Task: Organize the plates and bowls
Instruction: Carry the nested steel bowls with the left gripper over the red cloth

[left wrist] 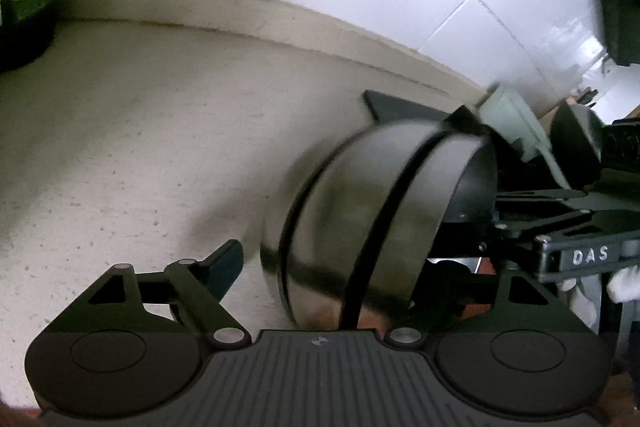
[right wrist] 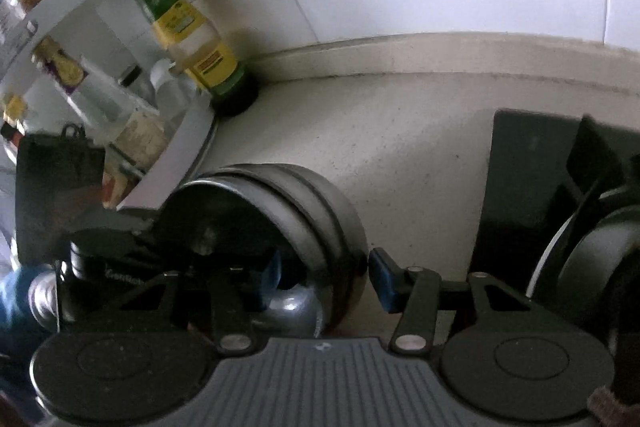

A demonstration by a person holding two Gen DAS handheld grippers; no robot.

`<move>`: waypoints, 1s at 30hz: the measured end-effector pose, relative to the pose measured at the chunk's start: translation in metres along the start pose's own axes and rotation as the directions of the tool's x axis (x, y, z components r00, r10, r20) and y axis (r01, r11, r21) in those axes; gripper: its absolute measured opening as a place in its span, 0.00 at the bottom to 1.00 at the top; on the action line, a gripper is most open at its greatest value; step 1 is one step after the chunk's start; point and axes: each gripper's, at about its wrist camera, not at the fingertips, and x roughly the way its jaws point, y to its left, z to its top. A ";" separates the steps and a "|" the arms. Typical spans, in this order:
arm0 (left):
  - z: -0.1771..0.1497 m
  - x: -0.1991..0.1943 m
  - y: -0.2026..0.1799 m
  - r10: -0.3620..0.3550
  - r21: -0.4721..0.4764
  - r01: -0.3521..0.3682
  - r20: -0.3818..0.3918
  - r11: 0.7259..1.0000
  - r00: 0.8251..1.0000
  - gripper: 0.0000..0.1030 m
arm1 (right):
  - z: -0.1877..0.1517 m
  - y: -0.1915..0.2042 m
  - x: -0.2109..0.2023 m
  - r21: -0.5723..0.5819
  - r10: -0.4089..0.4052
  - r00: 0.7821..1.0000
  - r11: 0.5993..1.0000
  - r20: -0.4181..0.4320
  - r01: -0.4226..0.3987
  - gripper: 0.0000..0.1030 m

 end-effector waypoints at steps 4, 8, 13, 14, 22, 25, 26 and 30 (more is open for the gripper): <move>0.007 0.001 0.001 0.039 0.022 -0.039 0.009 0.999 0.999 0.83 | 0.004 -0.014 0.017 0.076 -0.008 0.999 0.997 -0.041 0.011 0.45; 0.027 0.003 0.018 0.011 -0.093 -0.011 0.003 0.996 1.000 0.83 | 0.015 -0.031 0.027 0.215 0.063 0.997 0.975 -0.036 -0.054 0.38; 0.051 0.002 0.035 0.015 -0.146 -0.016 -0.011 0.989 1.000 0.85 | 0.036 -0.042 0.035 0.341 0.128 0.991 0.933 -0.029 -0.111 0.38; 0.054 0.002 0.036 0.023 -0.135 -0.024 -0.010 0.991 1.000 0.85 | 0.041 -0.042 0.036 0.329 0.126 0.992 0.938 -0.020 -0.112 0.38; 0.076 0.007 0.044 0.031 -0.196 -0.039 -0.047 0.980 0.998 0.84 | 0.076 -0.052 0.063 0.417 0.130 0.991 0.902 -0.018 -0.111 0.38; 0.077 0.000 0.047 0.068 -0.170 -0.073 -0.034 0.983 0.997 0.85 | 0.090 -0.046 0.073 0.395 0.093 0.995 0.916 -0.032 -0.073 0.38; 0.074 -0.005 0.047 0.092 -0.147 -0.095 -0.023 0.985 0.995 0.87 | 0.092 -0.047 0.076 0.404 0.091 0.995 0.912 -0.037 -0.068 0.39; 0.065 -0.010 0.044 0.113 -0.111 -0.112 0.002 0.987 0.994 0.89 | 0.093 -0.051 0.079 0.387 0.112 0.994 0.917 -0.019 -0.096 0.41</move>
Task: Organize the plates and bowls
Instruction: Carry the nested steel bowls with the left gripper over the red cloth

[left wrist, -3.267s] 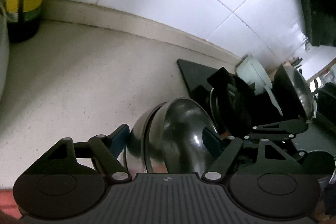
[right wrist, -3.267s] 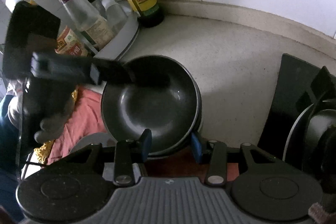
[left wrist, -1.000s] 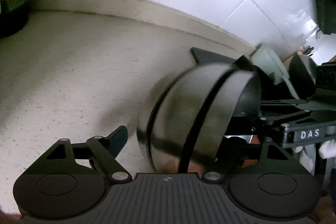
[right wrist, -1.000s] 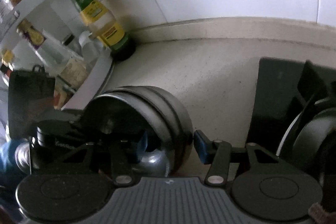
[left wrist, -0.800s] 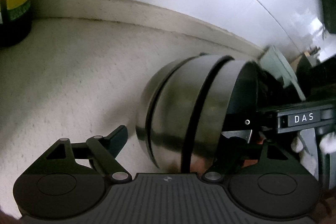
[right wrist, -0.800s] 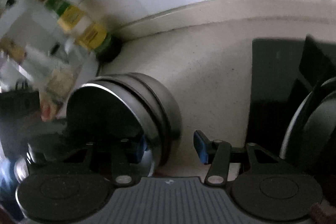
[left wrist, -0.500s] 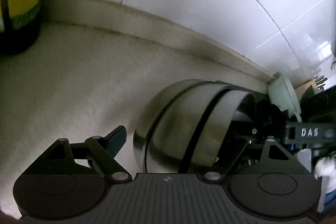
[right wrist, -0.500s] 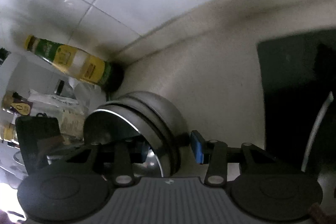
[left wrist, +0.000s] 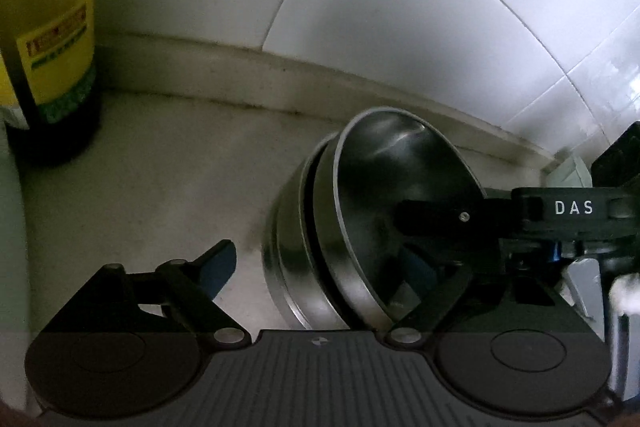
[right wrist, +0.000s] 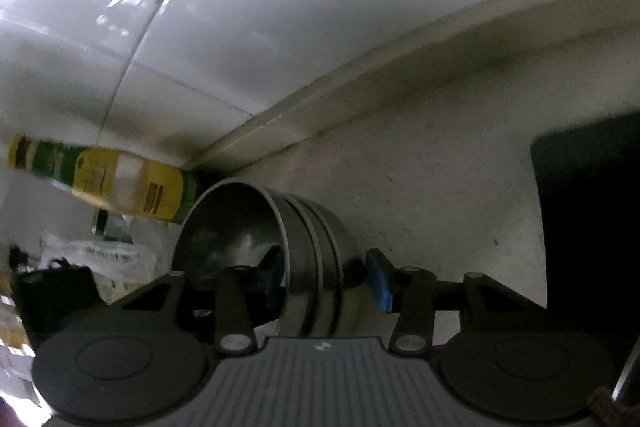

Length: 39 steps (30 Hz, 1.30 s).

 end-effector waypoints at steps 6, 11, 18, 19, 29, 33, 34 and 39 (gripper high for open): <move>-0.014 -0.004 0.013 -0.050 -0.072 0.051 0.020 0.996 0.999 0.87 | -0.005 0.007 0.004 -0.076 -0.032 0.999 0.997 -0.022 0.030 0.43; -0.019 0.000 0.000 -0.050 -0.052 0.052 0.048 0.997 0.998 0.83 | -0.008 0.002 0.002 -0.069 -0.021 1.000 0.997 -0.019 0.020 0.43; -0.030 -0.001 -0.029 0.061 0.014 -0.062 0.080 0.998 0.995 0.79 | -0.014 0.008 0.001 -0.102 -0.046 0.999 0.994 -0.005 0.046 0.41; -0.030 0.000 -0.035 0.075 0.026 -0.077 0.087 0.997 0.993 0.78 | -0.014 0.008 0.000 -0.102 -0.050 0.999 0.994 -0.005 0.049 0.41; -0.037 -0.028 -0.064 0.115 0.042 -0.123 0.152 0.991 0.982 0.78 | -0.024 0.023 -0.022 -0.169 -0.033 0.999 0.985 0.031 0.038 0.41; -0.046 -0.036 -0.072 0.144 0.006 -0.146 0.154 0.989 0.978 0.78 | -0.032 0.031 -0.034 -0.198 -0.022 0.999 0.980 0.050 0.032 0.41; -0.050 -0.041 -0.076 0.149 0.005 -0.152 0.159 0.988 0.976 0.78 | -0.034 0.032 -0.034 -0.186 -0.025 0.999 0.982 0.046 0.033 0.41; -0.069 -0.073 -0.093 0.153 0.022 -0.160 0.194 0.987 0.969 0.78 | -0.050 0.045 -0.054 -0.222 -0.009 0.999 0.975 0.041 0.018 0.41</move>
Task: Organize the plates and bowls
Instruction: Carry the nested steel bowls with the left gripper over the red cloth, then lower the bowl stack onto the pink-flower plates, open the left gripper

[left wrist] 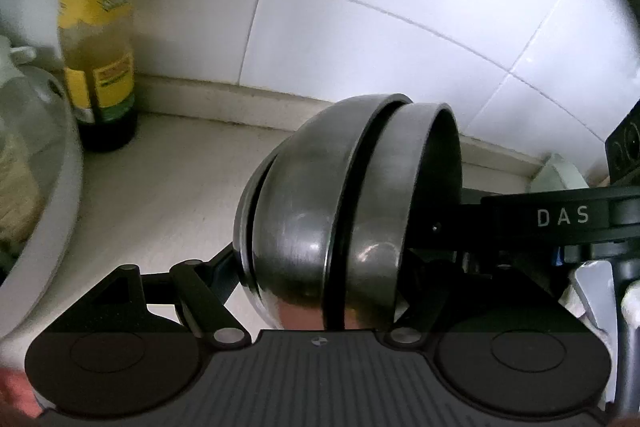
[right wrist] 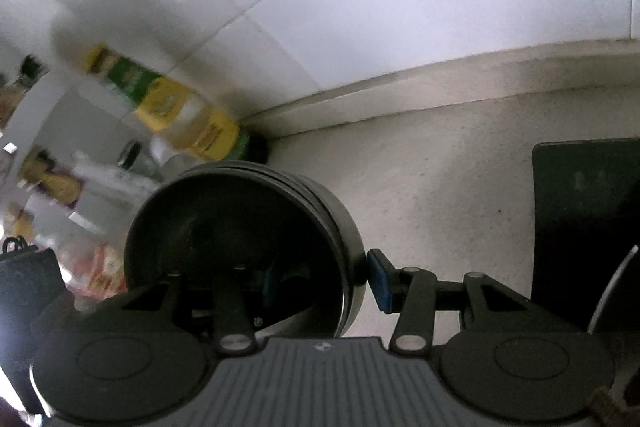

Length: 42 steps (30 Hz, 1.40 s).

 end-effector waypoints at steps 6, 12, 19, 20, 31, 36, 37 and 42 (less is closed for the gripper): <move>-0.016 -0.042 -0.005 0.026 -0.031 -0.026 0.015 0.999 1.000 0.79 | -0.018 0.029 -0.027 -0.057 0.031 0.999 0.998 -0.021 -0.032 0.41; -0.055 -0.072 0.012 0.027 -0.108 -0.030 -0.029 0.994 0.999 0.78 | -0.047 0.054 -0.031 -0.079 0.051 0.993 0.995 -0.107 -0.059 0.41; -0.096 -0.094 0.027 -0.004 -0.140 -0.010 -0.101 0.990 0.995 0.78 | -0.092 0.077 -0.024 -0.080 0.024 0.979 0.996 -0.205 -0.041 0.41; -0.100 -0.096 0.029 -0.011 -0.142 -0.006 -0.114 0.990 0.993 0.78 | -0.098 0.079 -0.023 -0.079 0.017 0.976 0.996 -0.217 -0.035 0.41; -0.133 -0.110 0.045 -0.146 -0.196 0.100 -0.241 0.976 0.960 0.79 | -0.145 0.105 -0.025 -0.076 -0.090 0.938 0.995 -0.334 0.068 0.41; -0.140 -0.091 0.050 -0.222 -0.245 0.145 -0.324 0.959 0.920 0.80 | -0.154 0.103 -0.029 -0.083 -0.159 0.900 0.987 -0.406 0.137 0.41; -0.140 -0.087 0.051 -0.229 -0.253 0.147 -0.335 0.956 0.914 0.81 | -0.155 0.104 -0.026 -0.088 -0.175 0.889 0.984 -0.423 0.152 0.41; -0.138 -0.077 0.062 -0.225 -0.274 0.133 -0.339 0.952 0.914 0.81 | -0.152 0.104 -0.006 -0.123 -0.226 0.849 0.974 -0.477 0.191 0.41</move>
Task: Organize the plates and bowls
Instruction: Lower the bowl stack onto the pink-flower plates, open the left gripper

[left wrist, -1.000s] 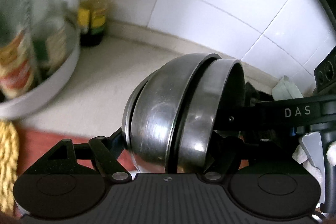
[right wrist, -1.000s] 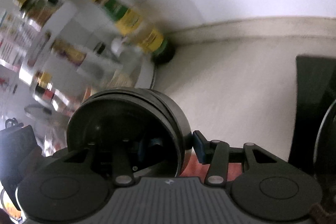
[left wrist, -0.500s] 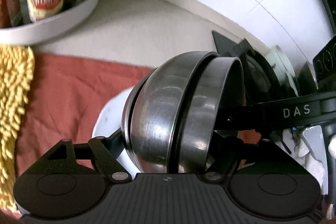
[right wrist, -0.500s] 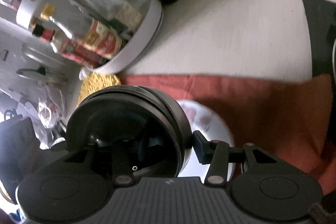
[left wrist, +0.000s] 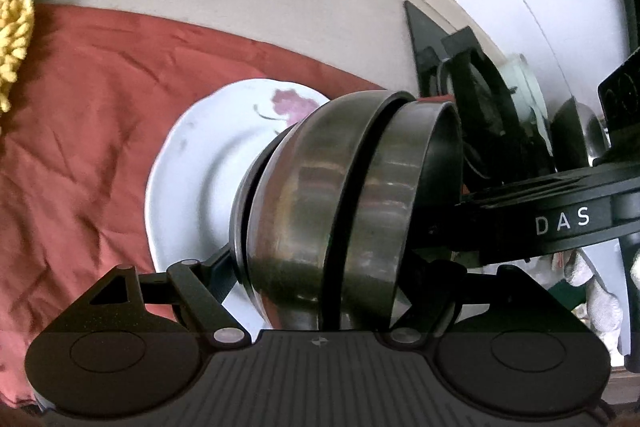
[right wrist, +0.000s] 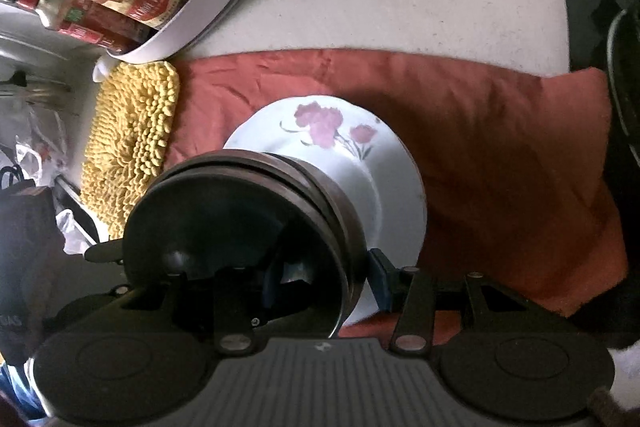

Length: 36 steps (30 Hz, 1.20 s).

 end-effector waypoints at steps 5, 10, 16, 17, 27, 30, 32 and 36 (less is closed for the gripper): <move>0.000 0.000 -0.005 0.045 0.050 -0.047 0.039 0.998 0.998 0.86 | 0.011 0.005 0.009 -0.015 0.006 1.000 1.000 -0.025 -0.007 0.43; 0.001 -0.007 -0.005 0.058 0.094 -0.063 0.064 0.994 0.996 0.86 | 0.018 0.011 0.013 -0.035 -0.003 1.000 0.999 -0.029 0.002 0.44; -0.006 -0.022 -0.014 0.100 0.203 -0.123 0.116 0.972 0.988 0.89 | 0.016 0.013 0.015 -0.042 -0.002 0.999 0.999 -0.032 0.000 0.44; -0.007 -0.027 -0.013 0.101 0.204 -0.127 0.130 0.971 0.986 0.89 | 0.016 0.014 0.015 -0.045 -0.001 1.000 0.999 -0.026 0.000 0.44; -0.012 -0.051 0.006 0.074 0.140 -0.113 0.258 0.984 0.963 0.86 | 0.012 0.016 0.002 -0.042 0.024 0.999 0.999 0.048 -0.022 0.45; -0.014 -0.044 0.000 0.063 0.141 -0.102 0.258 0.985 0.964 0.86 | 0.009 0.017 -0.002 -0.050 0.024 0.998 0.999 0.066 -0.021 0.45; -0.016 -0.039 -0.003 0.051 0.145 -0.090 0.254 0.985 0.966 0.86 | 0.007 0.014 -0.006 -0.048 0.021 0.996 0.999 0.082 -0.017 0.45; -0.019 -0.038 -0.011 0.079 0.157 -0.126 0.273 0.980 0.959 0.85 | 0.001 0.005 -0.015 -0.034 0.013 0.993 0.999 0.121 -0.009 0.45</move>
